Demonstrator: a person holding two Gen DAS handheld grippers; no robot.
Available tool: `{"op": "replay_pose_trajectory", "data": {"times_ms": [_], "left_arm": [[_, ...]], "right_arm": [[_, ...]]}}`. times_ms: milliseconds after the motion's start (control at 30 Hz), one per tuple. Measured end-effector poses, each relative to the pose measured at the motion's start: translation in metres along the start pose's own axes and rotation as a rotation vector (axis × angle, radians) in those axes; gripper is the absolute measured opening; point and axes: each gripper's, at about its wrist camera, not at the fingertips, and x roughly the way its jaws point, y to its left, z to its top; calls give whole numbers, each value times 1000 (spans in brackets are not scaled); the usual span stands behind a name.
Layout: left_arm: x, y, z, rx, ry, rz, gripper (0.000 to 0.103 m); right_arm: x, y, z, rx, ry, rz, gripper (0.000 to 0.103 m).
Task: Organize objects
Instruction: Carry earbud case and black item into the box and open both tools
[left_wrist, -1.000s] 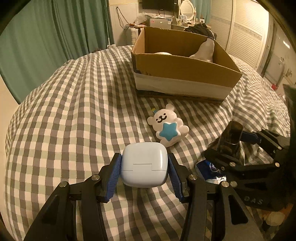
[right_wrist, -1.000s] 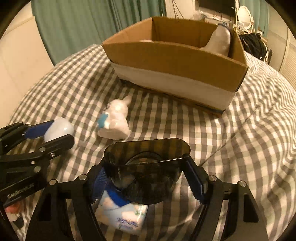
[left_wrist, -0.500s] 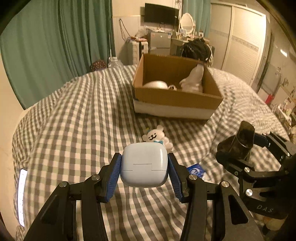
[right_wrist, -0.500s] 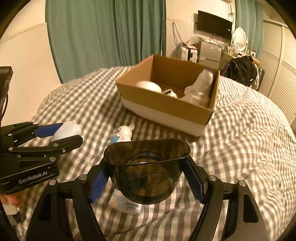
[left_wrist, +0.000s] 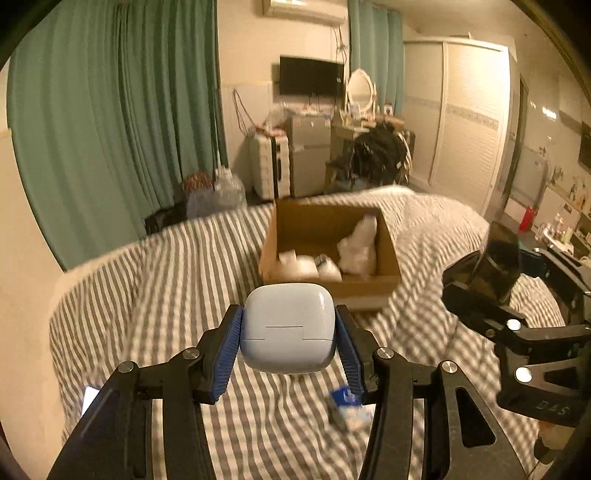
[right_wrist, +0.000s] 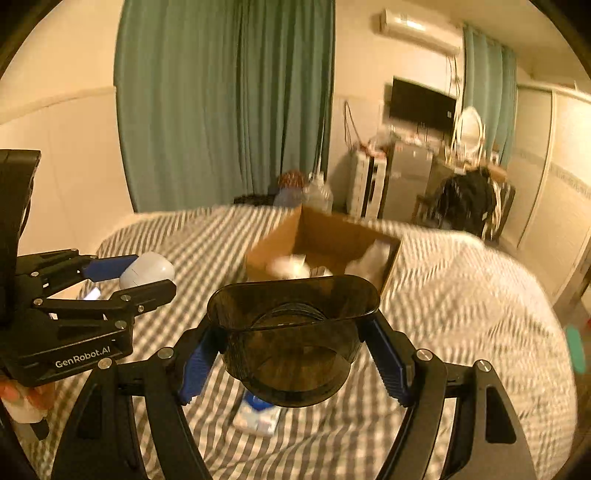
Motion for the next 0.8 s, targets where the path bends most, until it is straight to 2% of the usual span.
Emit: {"op": "replay_pose_trajectory", "data": {"times_ms": [200, 333, 567, 800], "left_arm": [[17, 4, 51, -15, -55, -4, 51], [52, 4, 80, -17, -67, 2, 51], [131, 6, 109, -27, -25, 23, 51], [202, 8, 125, -36, -19, -3, 51]], "right_arm": [[-6, -10, 46, -8, -80, -5, 75], [11, -19, 72, -7, -111, -12, 75], [69, -41, 108, 34, -130, -16, 75], [145, -69, 123, 95, -88, -10, 75]]}}
